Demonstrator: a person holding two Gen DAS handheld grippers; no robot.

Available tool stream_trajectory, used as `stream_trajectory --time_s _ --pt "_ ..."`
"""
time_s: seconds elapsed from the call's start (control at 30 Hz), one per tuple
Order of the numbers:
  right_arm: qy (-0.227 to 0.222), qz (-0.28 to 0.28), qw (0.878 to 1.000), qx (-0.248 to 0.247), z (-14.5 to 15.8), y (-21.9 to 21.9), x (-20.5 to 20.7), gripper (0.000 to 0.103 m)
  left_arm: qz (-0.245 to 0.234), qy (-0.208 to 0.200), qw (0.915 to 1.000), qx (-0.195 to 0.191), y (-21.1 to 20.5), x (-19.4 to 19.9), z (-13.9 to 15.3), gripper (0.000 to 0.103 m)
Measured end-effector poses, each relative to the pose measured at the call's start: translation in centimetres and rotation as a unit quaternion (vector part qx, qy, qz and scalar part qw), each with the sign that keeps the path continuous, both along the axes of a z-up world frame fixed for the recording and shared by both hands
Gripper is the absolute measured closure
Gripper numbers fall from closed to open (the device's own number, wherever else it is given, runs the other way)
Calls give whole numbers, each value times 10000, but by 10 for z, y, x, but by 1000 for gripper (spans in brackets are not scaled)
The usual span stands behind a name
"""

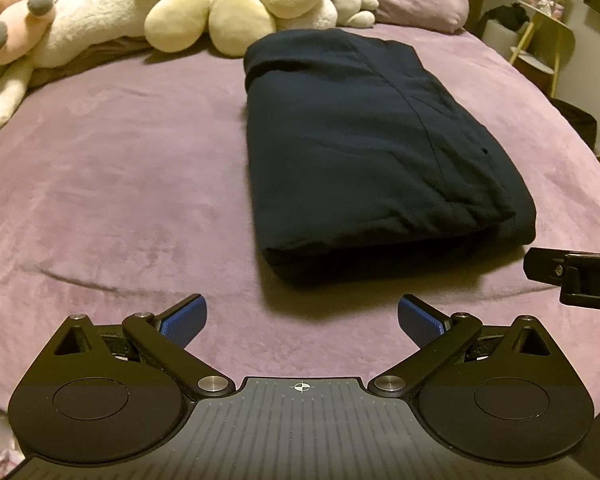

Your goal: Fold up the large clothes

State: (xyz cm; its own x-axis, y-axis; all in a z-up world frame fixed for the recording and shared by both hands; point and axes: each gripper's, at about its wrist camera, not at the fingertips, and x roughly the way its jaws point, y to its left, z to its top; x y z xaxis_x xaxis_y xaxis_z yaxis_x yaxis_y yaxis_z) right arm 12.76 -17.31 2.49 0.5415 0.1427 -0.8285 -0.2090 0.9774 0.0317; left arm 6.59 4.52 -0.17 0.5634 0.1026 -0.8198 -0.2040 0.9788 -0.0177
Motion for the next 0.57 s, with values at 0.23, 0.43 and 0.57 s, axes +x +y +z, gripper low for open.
stream_trajectory --time_s 0.23,0.43,0.57 --pt "-11 -15 10000 -5 1 -1 1 1 -23 -36 10000 -52 1 -1 1 0" --pt "-11 -23 10000 -13 0 -1 1 1 -23 -30 9999 -115 0 -1 2 0" --pt "-25 -34 10000 -12 0 -1 1 1 -62 -40 10000 2 -3 -1 3 0"
